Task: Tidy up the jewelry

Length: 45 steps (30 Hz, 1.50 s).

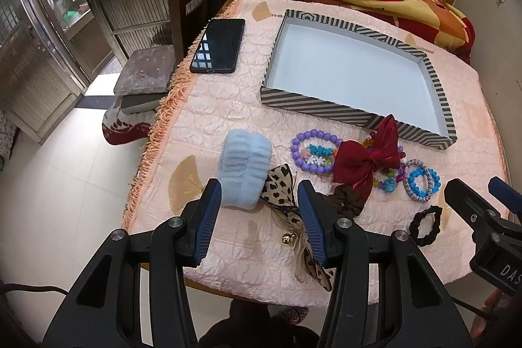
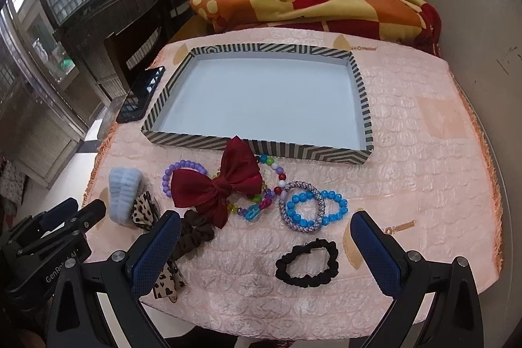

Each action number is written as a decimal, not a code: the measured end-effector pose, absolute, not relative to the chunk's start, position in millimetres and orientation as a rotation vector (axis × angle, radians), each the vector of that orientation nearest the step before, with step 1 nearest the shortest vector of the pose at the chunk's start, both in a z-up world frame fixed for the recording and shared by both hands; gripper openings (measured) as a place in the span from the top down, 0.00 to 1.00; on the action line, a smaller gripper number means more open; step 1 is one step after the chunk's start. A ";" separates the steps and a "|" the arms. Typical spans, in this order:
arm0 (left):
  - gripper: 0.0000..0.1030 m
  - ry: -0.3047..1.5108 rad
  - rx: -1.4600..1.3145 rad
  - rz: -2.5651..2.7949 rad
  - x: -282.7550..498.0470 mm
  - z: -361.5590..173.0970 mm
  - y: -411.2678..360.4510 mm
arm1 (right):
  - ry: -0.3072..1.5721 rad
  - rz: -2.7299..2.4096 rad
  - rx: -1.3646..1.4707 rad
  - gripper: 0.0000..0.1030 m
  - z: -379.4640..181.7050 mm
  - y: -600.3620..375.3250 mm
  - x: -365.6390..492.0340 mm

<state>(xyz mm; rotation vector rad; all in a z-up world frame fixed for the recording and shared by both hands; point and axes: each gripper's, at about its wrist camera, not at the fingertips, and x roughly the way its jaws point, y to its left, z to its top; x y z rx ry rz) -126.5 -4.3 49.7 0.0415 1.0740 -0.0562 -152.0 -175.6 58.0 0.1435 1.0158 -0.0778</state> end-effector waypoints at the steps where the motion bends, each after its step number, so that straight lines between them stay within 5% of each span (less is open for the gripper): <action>1: 0.53 1.076 0.042 -0.055 -126.2 49.3 -3.9 | 1.017 -0.075 0.137 0.00 57.7 -174.5 -151.4; 16: 0.53 1.135 -0.058 -0.051 -107.6 37.6 30.6 | 1.048 -0.050 0.134 0.00 40.9 -181.2 -144.1; 28: 0.40 1.230 -0.179 -0.082 -80.8 8.6 65.3 | 1.042 0.031 0.208 0.00 29.2 -205.0 -144.6; 36: 0.38 1.270 -0.210 -0.093 -61.5 -7.4 58.3 | 1.114 0.207 0.205 0.20 4.9 -165.6 -141.1; 45: 0.38 1.303 -0.189 -0.105 -50.9 -20.8 50.7 | 1.164 0.313 0.137 0.22 -18.1 -117.4 -118.1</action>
